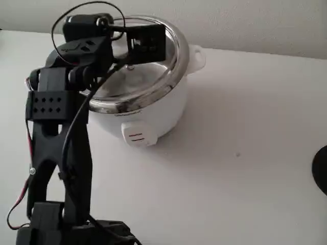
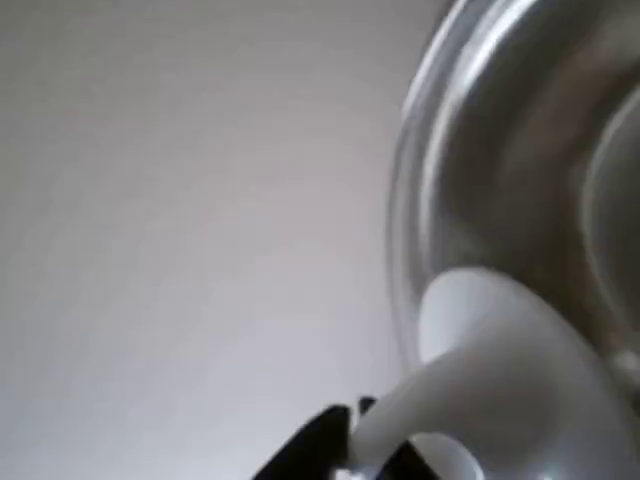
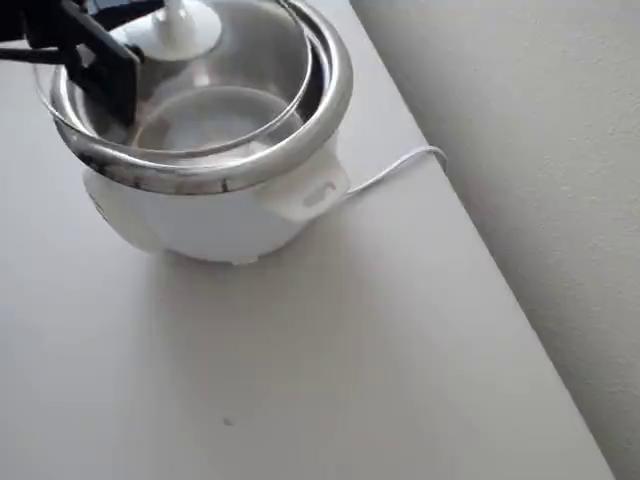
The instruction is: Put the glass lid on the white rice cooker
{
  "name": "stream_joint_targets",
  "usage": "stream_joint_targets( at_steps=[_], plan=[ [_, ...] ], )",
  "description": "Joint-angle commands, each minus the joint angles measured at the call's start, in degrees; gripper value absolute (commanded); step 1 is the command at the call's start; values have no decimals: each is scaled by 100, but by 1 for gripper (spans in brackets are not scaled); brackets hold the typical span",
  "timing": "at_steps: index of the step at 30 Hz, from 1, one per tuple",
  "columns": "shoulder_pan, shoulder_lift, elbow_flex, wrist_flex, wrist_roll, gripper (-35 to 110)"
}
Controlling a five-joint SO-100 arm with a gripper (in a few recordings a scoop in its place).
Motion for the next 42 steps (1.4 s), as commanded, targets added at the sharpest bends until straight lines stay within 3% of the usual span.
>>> stream_joint_targets(
  at_steps=[1,42],
  plan=[
    [-79,167,-940,-255,0,0],
    [246,396,-932,-826,-264,0]
  ],
)
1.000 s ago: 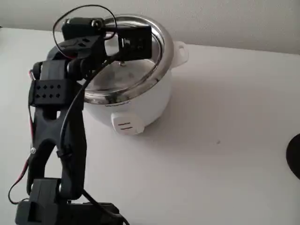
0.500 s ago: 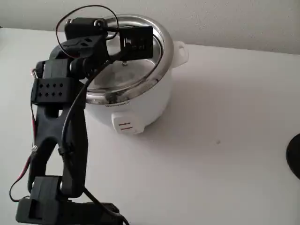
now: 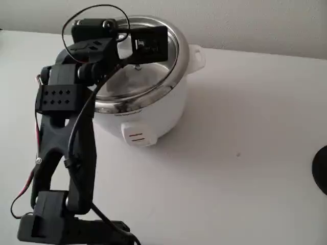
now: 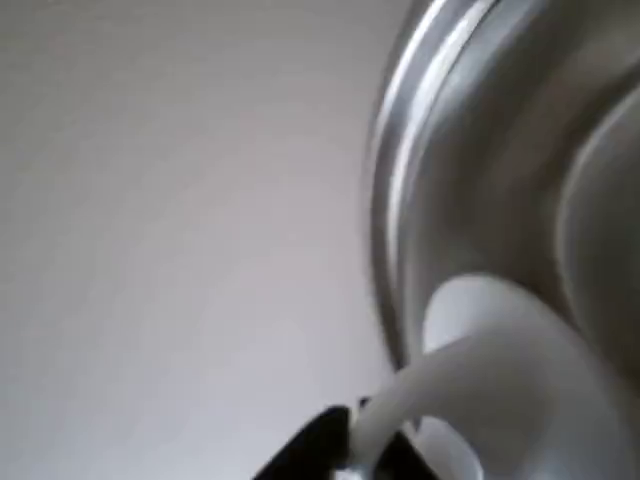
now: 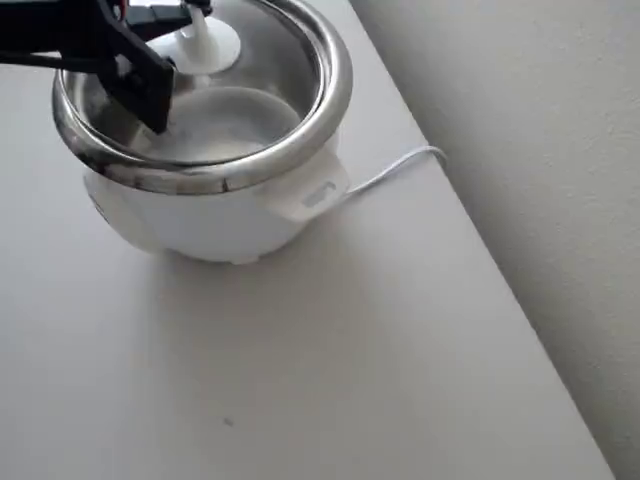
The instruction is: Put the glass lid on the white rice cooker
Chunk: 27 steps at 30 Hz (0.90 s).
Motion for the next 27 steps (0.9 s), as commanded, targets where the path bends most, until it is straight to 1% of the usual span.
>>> stream_joint_targets(
  at_steps=[1,8,14,20,24,27],
  plan=[
    [185,835,-923,-615,-114,0],
    [290,984,-896,-633,-167,0],
    [158,1143,-809,-536,-202,0],
    [246,993,-492,-984,-220,0],
    [272,826,-88,-1178,-202,12],
    [264,853,835,-1767,-202,13]
  ],
)
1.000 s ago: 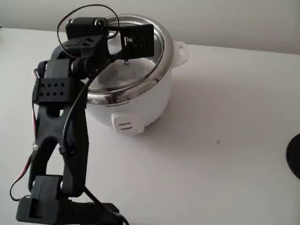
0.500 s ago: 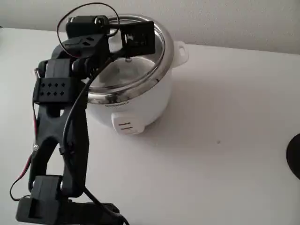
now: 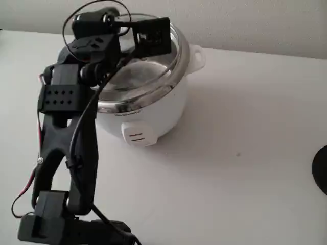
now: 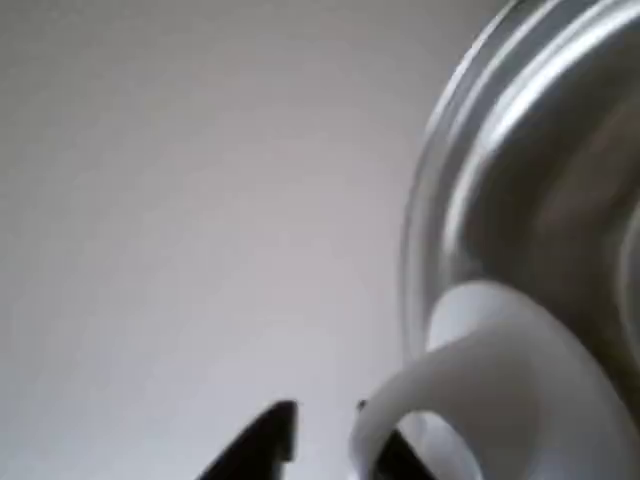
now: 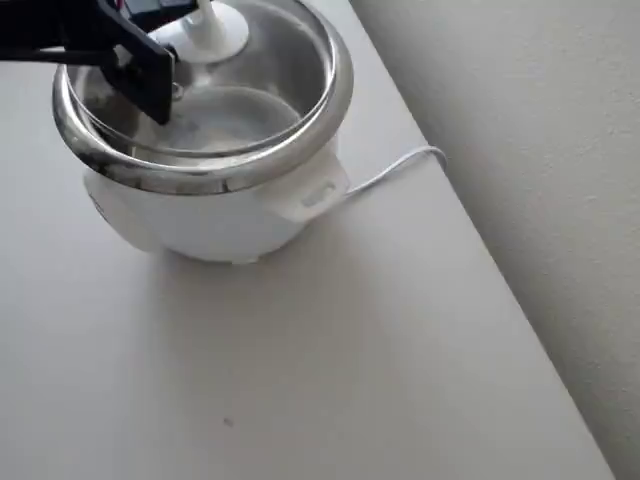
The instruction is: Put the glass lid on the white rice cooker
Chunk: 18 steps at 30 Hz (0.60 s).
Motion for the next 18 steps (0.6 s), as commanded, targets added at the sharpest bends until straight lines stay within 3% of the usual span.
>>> stream_joint_targets(
  at_steps=[1,8,13,18],
  plan=[
    [149,835,703,-1020,-26,13],
    [316,967,2180,-1371,53,18],
    [316,1494,2294,-281,-378,20],
    [193,1661,2294,149,-712,19]
  ],
)
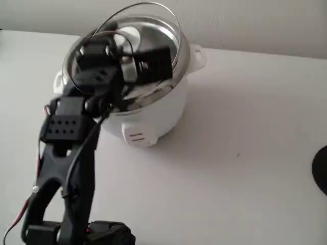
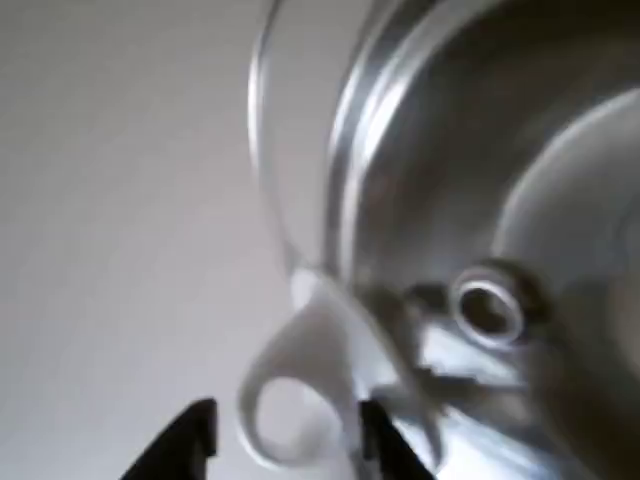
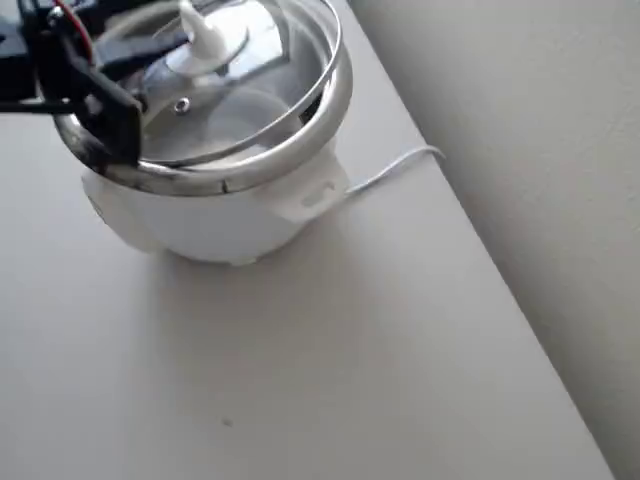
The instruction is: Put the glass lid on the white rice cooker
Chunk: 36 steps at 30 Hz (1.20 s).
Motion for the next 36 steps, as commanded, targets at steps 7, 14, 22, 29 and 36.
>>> stream_joint_targets(
  at_steps=[7,14,22,29,36],
  plan=[
    [114,176,-141,62,-193,19],
    [237,255,-677,703,-352,17],
    [360,598,-2646,2971,-325,0],
    [782,1230,-3296,5106,-62,0],
    [1679,3023,62,4983,-185,0]
  ],
)
